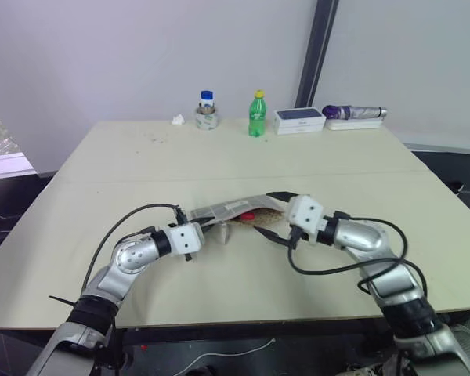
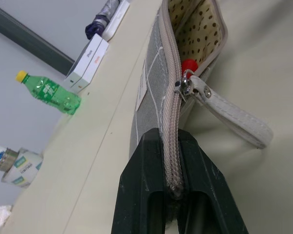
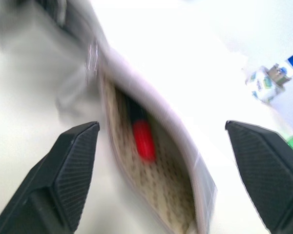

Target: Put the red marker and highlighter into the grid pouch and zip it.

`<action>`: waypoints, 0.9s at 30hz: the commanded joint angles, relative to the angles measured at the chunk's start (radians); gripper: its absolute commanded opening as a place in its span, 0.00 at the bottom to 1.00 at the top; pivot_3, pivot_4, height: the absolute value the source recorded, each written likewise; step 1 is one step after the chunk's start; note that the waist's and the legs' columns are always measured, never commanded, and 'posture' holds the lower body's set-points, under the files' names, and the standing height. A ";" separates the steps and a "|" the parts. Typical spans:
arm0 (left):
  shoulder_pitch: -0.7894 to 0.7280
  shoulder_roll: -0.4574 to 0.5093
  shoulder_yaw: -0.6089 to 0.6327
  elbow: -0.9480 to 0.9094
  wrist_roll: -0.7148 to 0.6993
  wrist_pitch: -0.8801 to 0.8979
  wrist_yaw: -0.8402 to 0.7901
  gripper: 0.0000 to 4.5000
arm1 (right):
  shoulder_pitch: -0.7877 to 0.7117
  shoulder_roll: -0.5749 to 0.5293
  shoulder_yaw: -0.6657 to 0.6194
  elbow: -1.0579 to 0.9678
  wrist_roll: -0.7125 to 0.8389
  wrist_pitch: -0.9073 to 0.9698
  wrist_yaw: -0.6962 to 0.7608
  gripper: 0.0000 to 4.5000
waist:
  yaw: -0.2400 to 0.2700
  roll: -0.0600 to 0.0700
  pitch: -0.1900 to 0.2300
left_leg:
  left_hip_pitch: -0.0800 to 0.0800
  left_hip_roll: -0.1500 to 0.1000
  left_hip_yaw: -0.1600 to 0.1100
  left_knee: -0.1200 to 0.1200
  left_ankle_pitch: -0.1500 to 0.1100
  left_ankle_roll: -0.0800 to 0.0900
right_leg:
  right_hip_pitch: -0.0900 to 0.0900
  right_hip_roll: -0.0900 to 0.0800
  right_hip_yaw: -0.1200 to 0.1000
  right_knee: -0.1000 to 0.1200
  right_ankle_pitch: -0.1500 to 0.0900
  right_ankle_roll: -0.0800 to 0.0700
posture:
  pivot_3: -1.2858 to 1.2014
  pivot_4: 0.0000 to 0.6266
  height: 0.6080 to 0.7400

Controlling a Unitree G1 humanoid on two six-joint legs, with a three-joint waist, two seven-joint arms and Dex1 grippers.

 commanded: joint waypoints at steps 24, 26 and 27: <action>-0.047 0.034 -0.028 -0.132 0.059 0.054 -0.010 0.00 | -0.077 0.426 0.068 0.228 0.131 0.243 -0.208 0.65 | -0.017 0.000 0.000 | 0.000 -0.001 -0.001 -0.001 0.000 -0.001 | -0.001 0.000 0.000 -0.001 0.000 0.000 | 0.52 0.24 1.00; -0.043 0.036 -0.024 -0.131 0.050 0.059 -0.015 0.00 | -0.064 0.421 0.071 0.236 0.122 0.244 -0.212 0.43 | -0.020 0.000 0.000 | 0.000 -0.001 -0.001 -0.001 0.000 -0.001 | -0.001 0.000 0.000 0.001 0.000 0.000 | 0.52 0.24 1.00; -0.040 0.038 -0.023 -0.133 0.048 0.061 -0.015 0.00 | -0.060 0.416 0.070 0.237 0.118 0.241 -0.213 0.31 | -0.020 0.000 0.000 | 0.000 -0.001 -0.001 -0.001 0.000 -0.001 | -0.001 0.000 0.000 0.001 0.000 0.000 | 0.52 0.24 1.00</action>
